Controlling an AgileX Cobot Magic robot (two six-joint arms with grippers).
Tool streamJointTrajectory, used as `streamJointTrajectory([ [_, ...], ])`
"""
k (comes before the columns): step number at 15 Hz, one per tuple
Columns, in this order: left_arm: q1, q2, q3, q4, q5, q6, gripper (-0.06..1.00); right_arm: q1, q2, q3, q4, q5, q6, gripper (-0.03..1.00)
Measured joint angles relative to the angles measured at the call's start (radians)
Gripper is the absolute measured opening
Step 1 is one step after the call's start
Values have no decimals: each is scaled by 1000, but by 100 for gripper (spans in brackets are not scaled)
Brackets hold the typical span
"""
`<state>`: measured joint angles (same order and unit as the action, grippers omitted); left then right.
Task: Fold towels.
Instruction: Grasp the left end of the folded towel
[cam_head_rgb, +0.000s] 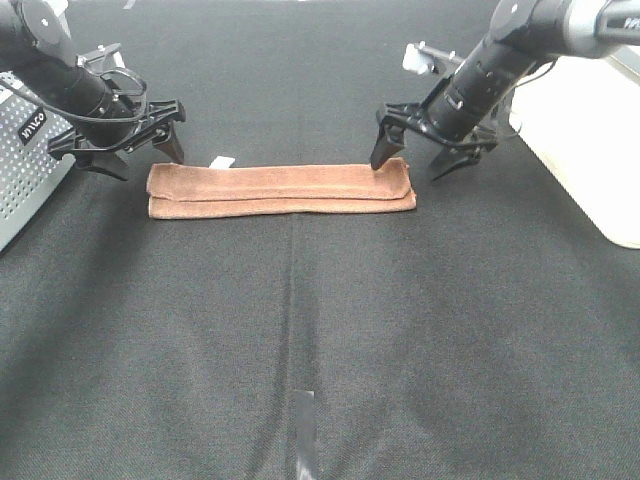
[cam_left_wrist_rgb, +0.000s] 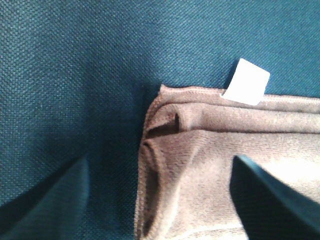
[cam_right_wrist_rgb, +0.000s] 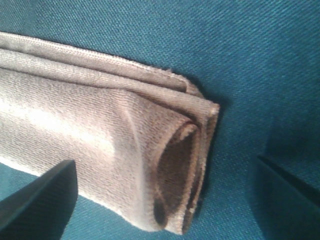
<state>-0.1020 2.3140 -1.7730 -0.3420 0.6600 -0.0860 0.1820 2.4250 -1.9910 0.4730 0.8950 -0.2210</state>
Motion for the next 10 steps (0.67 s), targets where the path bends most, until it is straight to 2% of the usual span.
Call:
streamJointTrajectory([
  [4, -2, 39, -1, -33, 0, 0, 78, 0, 0, 0, -7, 5, 0, 85],
  [7, -8, 67, -2, -92, -5, 21, 76, 0, 0, 0, -8, 10, 0, 85],
  [9, -38, 78, -2, -120, -40, 56, 67, 0, 0, 0, -8, 11, 0, 85],
  [10, -42, 82, -2, -121, -52, 57, 57, 0, 0, 0, -8, 11, 0, 85],
])
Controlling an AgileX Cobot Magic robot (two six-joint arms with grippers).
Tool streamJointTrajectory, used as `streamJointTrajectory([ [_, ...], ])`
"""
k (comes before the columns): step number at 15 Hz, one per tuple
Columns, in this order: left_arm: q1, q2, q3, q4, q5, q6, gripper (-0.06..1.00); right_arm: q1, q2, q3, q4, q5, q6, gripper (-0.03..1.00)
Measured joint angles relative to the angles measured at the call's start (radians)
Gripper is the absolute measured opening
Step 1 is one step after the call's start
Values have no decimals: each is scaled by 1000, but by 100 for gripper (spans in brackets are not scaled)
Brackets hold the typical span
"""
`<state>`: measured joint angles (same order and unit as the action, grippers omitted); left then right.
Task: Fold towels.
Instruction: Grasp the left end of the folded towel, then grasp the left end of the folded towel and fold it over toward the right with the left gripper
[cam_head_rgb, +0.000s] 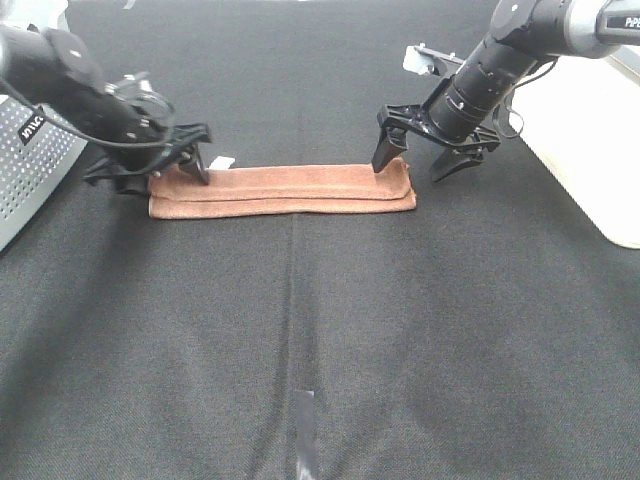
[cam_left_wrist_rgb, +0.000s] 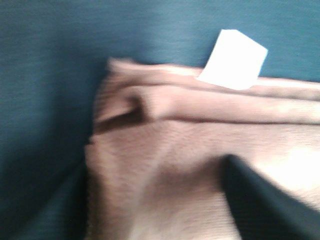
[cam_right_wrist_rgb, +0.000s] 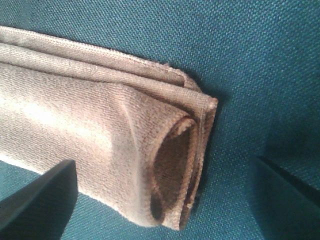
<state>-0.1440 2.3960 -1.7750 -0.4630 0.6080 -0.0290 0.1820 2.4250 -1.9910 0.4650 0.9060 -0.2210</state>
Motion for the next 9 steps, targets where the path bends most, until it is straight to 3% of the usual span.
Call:
streamJointTrajectory([
  [2, -2, 2, 0, -2, 0, 0, 27, 0, 0, 0, -3, 1, 0, 85],
  [4, -2, 2, 0, 15, 10, 0, 8, 0, 0, 0, -4, 5, 0, 85],
  [5, -2, 0, 0, 31, 20, 0, 8, 0, 0, 0, -4, 6, 0, 85],
  [7, -6, -27, 0, 142, 64, -13, 8, 0, 0, 0, -6, 8, 19, 85],
  [9, -7, -63, -36, 312, 137, -99, 8, 0, 0, 0, -7, 8, 26, 85],
])
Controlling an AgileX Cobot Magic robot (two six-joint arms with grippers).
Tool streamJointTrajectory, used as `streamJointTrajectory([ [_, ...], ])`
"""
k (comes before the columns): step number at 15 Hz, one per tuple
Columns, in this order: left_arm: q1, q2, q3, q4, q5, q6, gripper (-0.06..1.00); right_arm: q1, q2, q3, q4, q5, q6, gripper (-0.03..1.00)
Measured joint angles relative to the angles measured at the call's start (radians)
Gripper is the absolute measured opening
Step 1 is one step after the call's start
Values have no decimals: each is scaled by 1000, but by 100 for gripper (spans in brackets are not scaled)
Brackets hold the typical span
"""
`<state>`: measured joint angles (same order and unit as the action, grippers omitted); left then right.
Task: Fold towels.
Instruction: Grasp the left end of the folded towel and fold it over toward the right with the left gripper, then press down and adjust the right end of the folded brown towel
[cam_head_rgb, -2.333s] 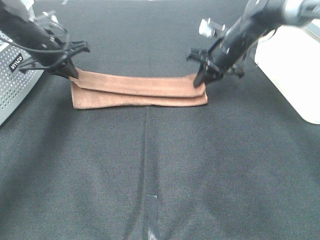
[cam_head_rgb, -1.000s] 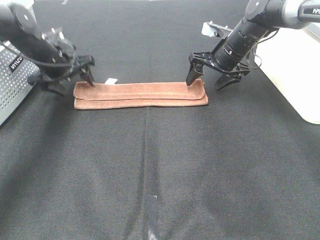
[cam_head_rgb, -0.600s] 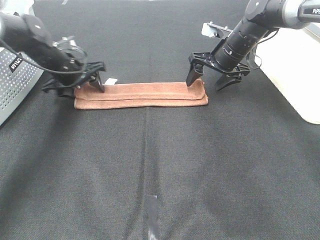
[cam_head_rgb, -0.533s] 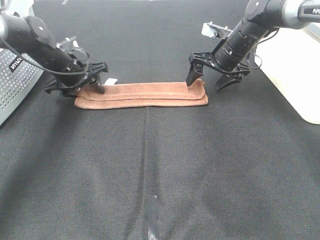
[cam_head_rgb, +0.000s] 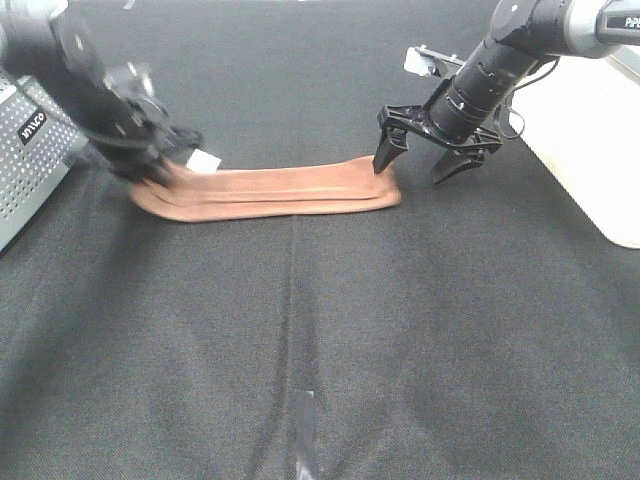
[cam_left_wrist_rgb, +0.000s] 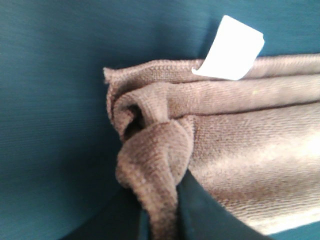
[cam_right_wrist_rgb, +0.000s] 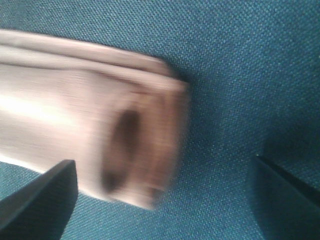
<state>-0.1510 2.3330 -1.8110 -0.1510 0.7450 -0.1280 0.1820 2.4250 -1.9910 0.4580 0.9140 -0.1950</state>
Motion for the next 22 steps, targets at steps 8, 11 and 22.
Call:
streamJointTrajectory([
  [8, -93, -45, -254, -29, 214, -85, 8, 0, 0, 0, 0, 18, 0, 85],
  [11, -189, -8, -267, -155, 115, -97, 8, 0, 0, 0, 0, 18, 0, 85],
  [22, -252, 106, -364, -305, -1, -193, 83, 0, -38, 0, -11, 99, 0, 85],
])
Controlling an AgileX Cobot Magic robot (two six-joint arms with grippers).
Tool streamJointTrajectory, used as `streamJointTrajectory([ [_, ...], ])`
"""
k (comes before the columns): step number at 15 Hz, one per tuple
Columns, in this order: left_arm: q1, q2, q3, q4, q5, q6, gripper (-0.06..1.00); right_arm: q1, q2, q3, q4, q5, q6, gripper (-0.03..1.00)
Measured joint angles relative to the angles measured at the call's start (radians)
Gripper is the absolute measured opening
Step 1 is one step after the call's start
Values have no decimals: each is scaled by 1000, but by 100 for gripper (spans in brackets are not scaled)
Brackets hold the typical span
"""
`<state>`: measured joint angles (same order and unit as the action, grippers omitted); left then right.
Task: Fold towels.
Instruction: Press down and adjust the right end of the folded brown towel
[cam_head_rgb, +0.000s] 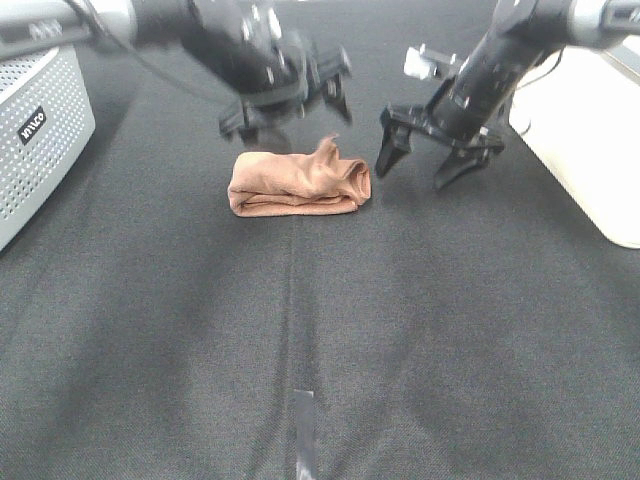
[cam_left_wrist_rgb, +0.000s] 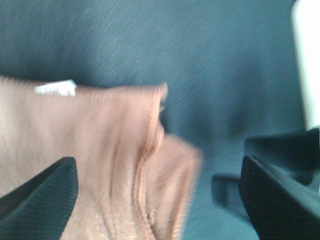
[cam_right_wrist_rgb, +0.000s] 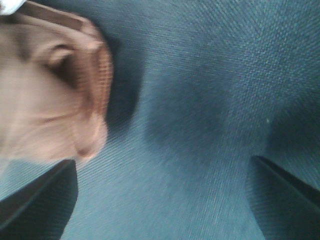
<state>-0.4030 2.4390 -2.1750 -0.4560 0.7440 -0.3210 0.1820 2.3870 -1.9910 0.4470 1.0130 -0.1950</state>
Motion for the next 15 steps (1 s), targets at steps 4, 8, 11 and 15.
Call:
streamJointTrajectory([
  [4, 109, 0, -175, 132, 162, 1, 83, 0, -66, 0, 114, 3, -18, 85],
  [8, 217, 0, -264, 209, 278, 3, 83, 3, -24, 0, 536, 11, -179, 85],
  [11, 261, 0, -269, 210, 286, 3, 83, 58, 20, 0, 664, -2, -267, 85],
  [15, 272, 0, -269, 210, 286, 3, 83, 127, 61, 0, 704, -106, -295, 85],
])
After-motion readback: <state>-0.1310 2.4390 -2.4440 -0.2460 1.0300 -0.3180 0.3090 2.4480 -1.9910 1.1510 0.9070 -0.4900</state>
